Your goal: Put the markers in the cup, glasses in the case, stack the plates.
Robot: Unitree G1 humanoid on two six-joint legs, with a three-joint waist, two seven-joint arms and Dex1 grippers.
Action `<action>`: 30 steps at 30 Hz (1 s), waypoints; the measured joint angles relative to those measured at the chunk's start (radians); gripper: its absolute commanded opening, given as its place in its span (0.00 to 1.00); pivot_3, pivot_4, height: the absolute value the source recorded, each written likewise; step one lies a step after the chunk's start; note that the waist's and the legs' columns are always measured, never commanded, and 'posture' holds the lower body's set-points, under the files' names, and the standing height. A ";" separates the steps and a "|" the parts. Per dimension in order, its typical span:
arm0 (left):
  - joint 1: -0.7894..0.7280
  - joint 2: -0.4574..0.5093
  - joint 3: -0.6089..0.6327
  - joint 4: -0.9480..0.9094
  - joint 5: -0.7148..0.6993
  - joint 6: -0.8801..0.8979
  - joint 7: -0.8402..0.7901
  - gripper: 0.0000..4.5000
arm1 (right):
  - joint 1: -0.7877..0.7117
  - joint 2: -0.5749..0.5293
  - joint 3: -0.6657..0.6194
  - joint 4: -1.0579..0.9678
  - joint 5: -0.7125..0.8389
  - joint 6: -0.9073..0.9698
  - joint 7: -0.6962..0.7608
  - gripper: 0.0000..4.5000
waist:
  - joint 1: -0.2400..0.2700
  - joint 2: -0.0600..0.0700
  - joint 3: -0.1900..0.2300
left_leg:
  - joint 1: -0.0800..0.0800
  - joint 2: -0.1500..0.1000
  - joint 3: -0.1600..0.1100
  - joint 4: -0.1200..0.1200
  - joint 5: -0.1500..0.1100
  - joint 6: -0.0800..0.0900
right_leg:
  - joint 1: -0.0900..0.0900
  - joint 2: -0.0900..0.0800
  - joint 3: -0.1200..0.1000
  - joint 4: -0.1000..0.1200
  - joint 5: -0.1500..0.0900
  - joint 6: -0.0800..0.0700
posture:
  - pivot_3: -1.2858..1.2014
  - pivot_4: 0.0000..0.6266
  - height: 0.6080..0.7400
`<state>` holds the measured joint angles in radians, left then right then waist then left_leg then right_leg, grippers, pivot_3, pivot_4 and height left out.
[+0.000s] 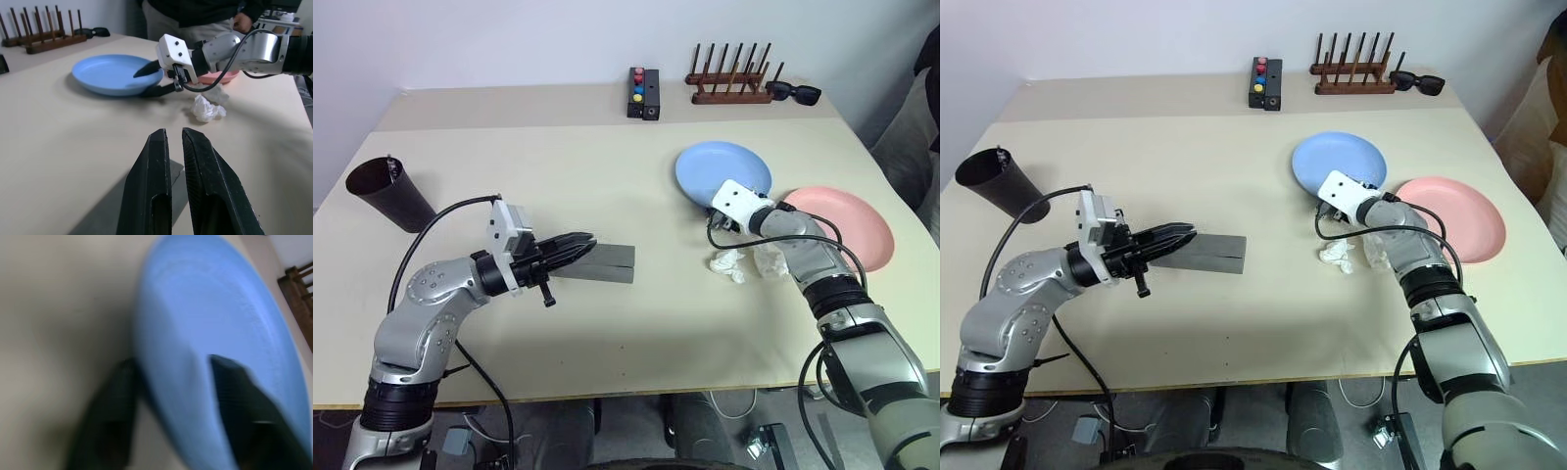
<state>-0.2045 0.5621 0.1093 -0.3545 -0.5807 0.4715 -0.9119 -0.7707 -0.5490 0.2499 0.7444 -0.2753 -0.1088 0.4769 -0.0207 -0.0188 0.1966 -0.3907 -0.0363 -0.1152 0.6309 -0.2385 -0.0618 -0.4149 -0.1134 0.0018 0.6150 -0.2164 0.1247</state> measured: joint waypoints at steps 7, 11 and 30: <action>-0.004 -0.012 -0.017 0.001 0.000 0.000 0.014 0.10 | 0.019 0.002 -0.001 -0.039 -0.017 -0.015 -0.022 0.01 | 0.000 0.000 0.000 | 0.000 0.000 0.000 0.000 0.000 0.000 | 0.000 0.000 0.000 0.000 0.000 0.000 | 0.52 0.24 0.95; -0.029 -0.023 -0.027 0.010 0.003 -0.002 0.026 0.10 | 0.108 -0.082 -0.020 -0.226 -0.032 0.002 -0.021 0.01 | 0.008 0.001 0.001 | -0.001 -0.001 0.000 0.000 0.000 0.000 | 0.000 0.000 0.000 -0.001 0.000 0.000 | 0.52 0.24 0.95; -0.152 -0.095 -0.144 0.189 0.049 -0.087 -0.061 0.10 | 0.734 -0.437 -0.475 -0.822 0.148 0.265 0.262 0.01 | 0.006 0.002 0.000 | 0.001 0.000 0.002 0.002 -0.001 0.001 | 0.003 -0.001 0.001 -0.001 -0.002 -0.003 | 0.52 0.24 0.95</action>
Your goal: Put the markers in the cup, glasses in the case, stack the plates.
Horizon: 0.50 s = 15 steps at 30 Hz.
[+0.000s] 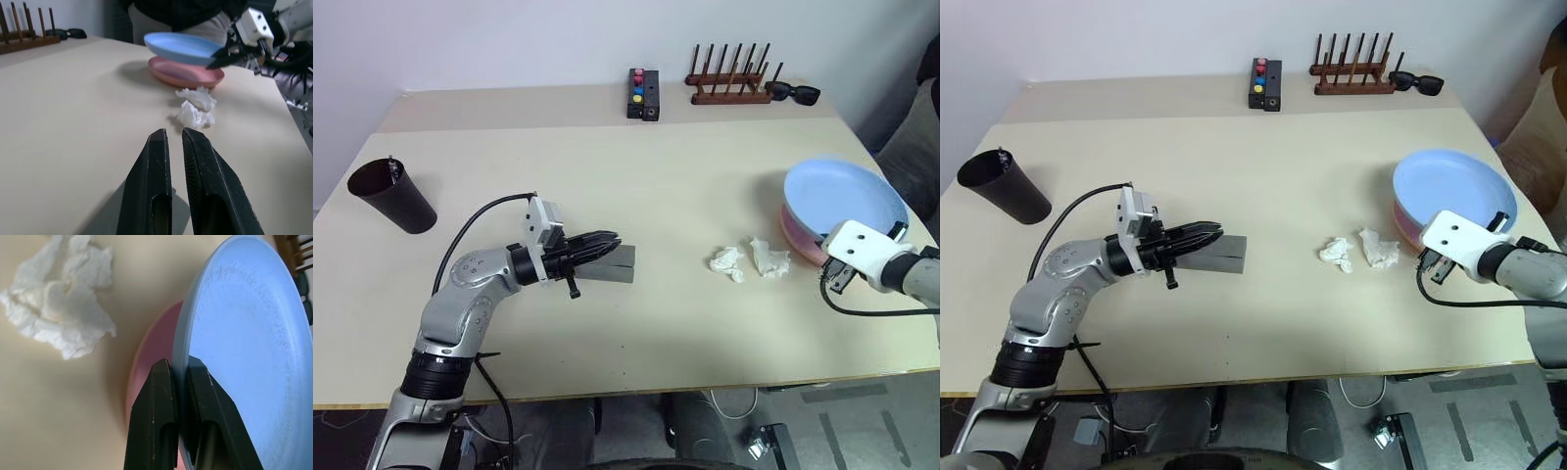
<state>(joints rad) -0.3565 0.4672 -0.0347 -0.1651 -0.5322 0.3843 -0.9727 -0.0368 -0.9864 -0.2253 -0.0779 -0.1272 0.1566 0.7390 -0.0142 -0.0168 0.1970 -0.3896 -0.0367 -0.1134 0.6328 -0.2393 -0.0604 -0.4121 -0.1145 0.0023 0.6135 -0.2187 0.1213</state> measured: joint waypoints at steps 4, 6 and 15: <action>-0.005 -0.001 -0.003 0.000 0.000 -0.001 -0.006 0.10 | 0.000 0.002 0.017 0.032 -0.021 -0.018 -0.019 0.23 | 0.002 0.000 0.000 | -0.001 0.000 0.000 0.000 0.000 0.000 | 0.000 0.000 0.000 -0.001 0.000 0.000 | 0.52 0.24 0.95; -0.005 -0.002 -0.004 0.000 0.000 -0.001 -0.006 0.10 | 0.000 0.002 0.017 0.034 -0.021 -0.018 -0.022 0.43 | 0.002 0.000 0.000 | -0.001 0.000 0.000 0.000 0.000 0.000 | 0.000 0.000 0.000 -0.001 0.000 0.000 | 0.52 0.24 0.95; -0.001 -0.007 -0.012 0.000 0.000 -0.001 -0.007 0.10 | 0.037 -0.009 -0.063 -0.021 0.072 -0.019 0.051 0.66 | 0.002 0.000 0.000 | 0.000 0.000 0.000 0.000 0.000 0.000 | 0.000 0.000 0.000 -0.001 0.000 0.000 | 0.52 0.24 0.95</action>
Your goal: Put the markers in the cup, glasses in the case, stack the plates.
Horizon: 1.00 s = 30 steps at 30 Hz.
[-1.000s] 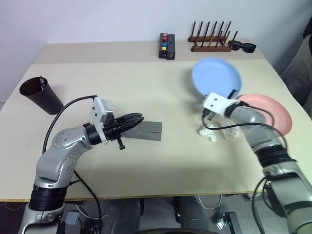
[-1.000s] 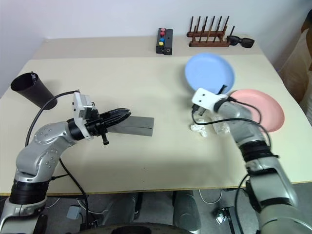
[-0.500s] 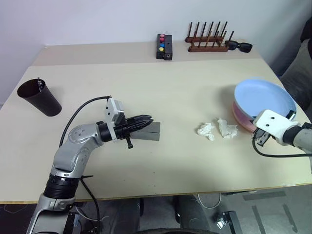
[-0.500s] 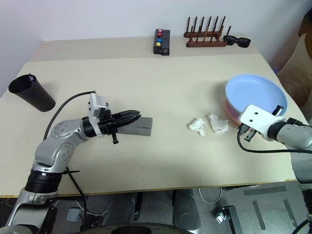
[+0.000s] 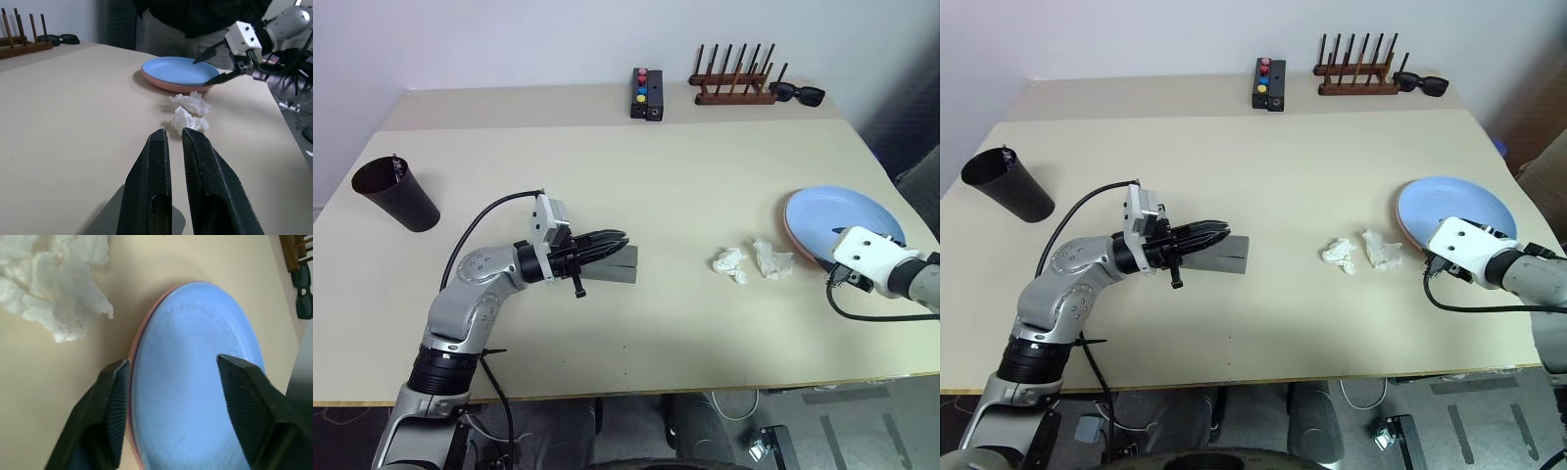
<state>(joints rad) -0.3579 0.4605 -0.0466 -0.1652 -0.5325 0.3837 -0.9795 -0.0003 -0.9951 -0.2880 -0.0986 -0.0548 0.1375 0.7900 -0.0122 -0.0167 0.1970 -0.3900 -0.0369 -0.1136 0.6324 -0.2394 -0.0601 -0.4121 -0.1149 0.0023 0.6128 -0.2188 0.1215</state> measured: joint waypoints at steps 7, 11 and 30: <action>0.000 0.000 0.000 0.000 0.000 0.000 0.000 0.10 | 0.006 0.052 0.010 -0.192 0.207 0.119 0.109 0.66 | 0.001 0.000 0.000 | 0.000 0.000 0.000 0.000 0.000 0.000 | 0.001 0.000 0.000 0.000 0.000 0.000 | 0.52 0.24 0.95; 0.000 0.000 0.000 -0.001 0.001 -0.002 0.004 0.10 | -0.054 0.165 0.155 -0.235 0.236 0.217 0.081 0.97 | -0.002 -0.001 0.000 | 0.001 0.000 -0.001 0.000 0.000 0.000 | 0.001 0.000 0.000 0.000 0.000 0.000 | 0.52 0.24 0.95; 0.051 0.022 0.022 -0.079 -0.004 0.026 0.049 0.10 | -0.167 0.232 0.352 -0.089 0.075 0.199 -0.029 0.34 | 0.001 0.000 0.000 | 0.000 0.000 -0.001 0.000 0.000 0.000 | 0.000 0.000 -0.001 -0.001 0.000 0.000 | 0.52 0.24 0.95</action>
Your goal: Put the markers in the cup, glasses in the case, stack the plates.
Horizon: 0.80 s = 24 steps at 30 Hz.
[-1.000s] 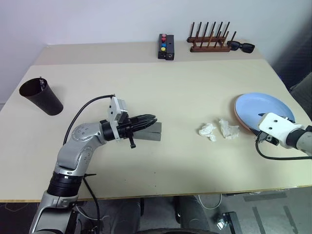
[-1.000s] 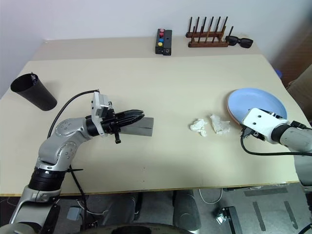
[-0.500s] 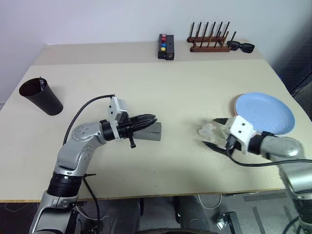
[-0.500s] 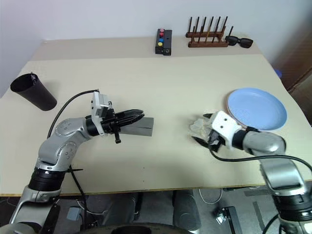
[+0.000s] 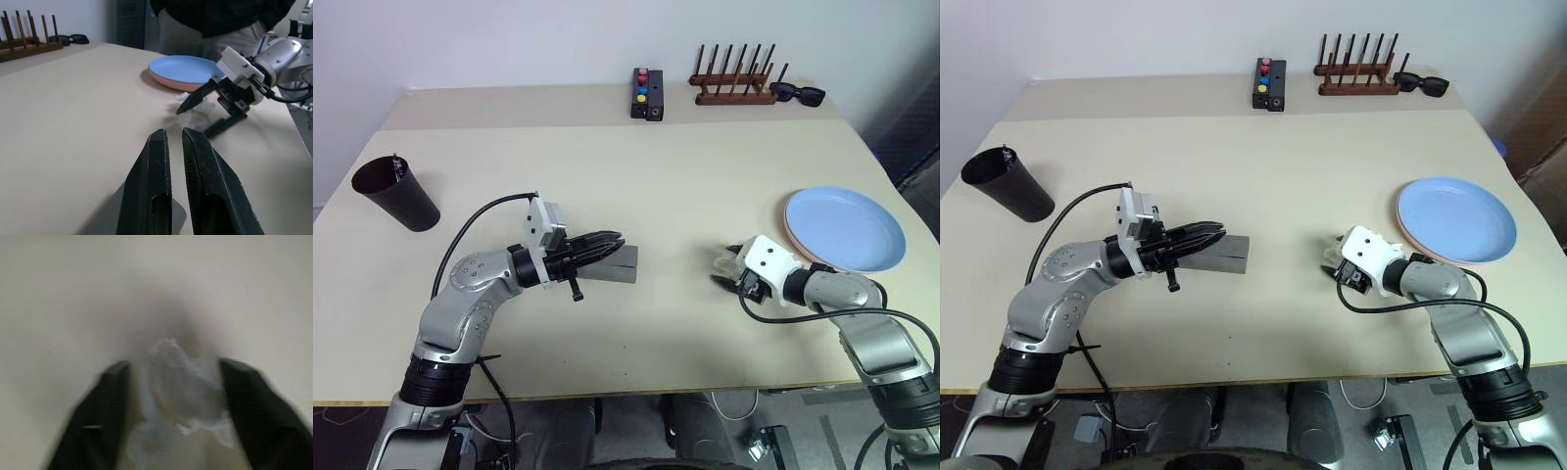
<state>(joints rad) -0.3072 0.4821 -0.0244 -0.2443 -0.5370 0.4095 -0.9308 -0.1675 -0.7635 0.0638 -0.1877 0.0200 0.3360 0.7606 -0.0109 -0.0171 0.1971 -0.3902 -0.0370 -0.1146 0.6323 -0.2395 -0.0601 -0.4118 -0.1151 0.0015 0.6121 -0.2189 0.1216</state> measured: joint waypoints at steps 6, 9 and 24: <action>0.000 -0.001 0.000 -0.002 0.000 0.006 0.001 0.10 | 0.000 -0.010 -0.022 -0.026 0.017 -0.004 0.017 0.02 | -0.001 0.000 0.000 | 0.000 0.000 0.000 0.000 0.000 0.000 | 0.000 0.000 0.000 0.000 0.000 0.000 | 0.52 0.24 0.95; 0.000 -0.002 0.000 -0.002 0.000 0.011 0.001 0.10 | -0.004 -0.010 -0.055 -0.077 0.052 -0.006 0.029 0.02 | -0.001 0.000 0.000 | 0.000 0.000 0.000 0.000 0.000 0.000 | 0.000 0.000 0.000 0.000 0.000 0.000 | 0.52 0.24 0.95; -0.001 -0.013 -0.002 -0.002 -0.001 0.016 -0.004 0.10 | -0.080 -0.096 -0.197 0.267 -0.139 -0.040 -0.238 0.23 | -0.004 0.000 0.000 | 0.000 0.000 0.000 -0.001 0.000 0.000 | 0.000 0.000 0.000 -0.001 0.000 0.000 | 0.52 0.24 0.95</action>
<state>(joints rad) -0.3081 0.4687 -0.0266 -0.2460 -0.5375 0.4253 -0.9347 -0.2470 -0.8600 -0.1337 0.0793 -0.1191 0.2956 0.5229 -0.0145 -0.0169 0.1972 -0.3904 -0.0371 -0.1142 0.6315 -0.2396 -0.0599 -0.4121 -0.1153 0.0014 0.6115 -0.2190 0.1214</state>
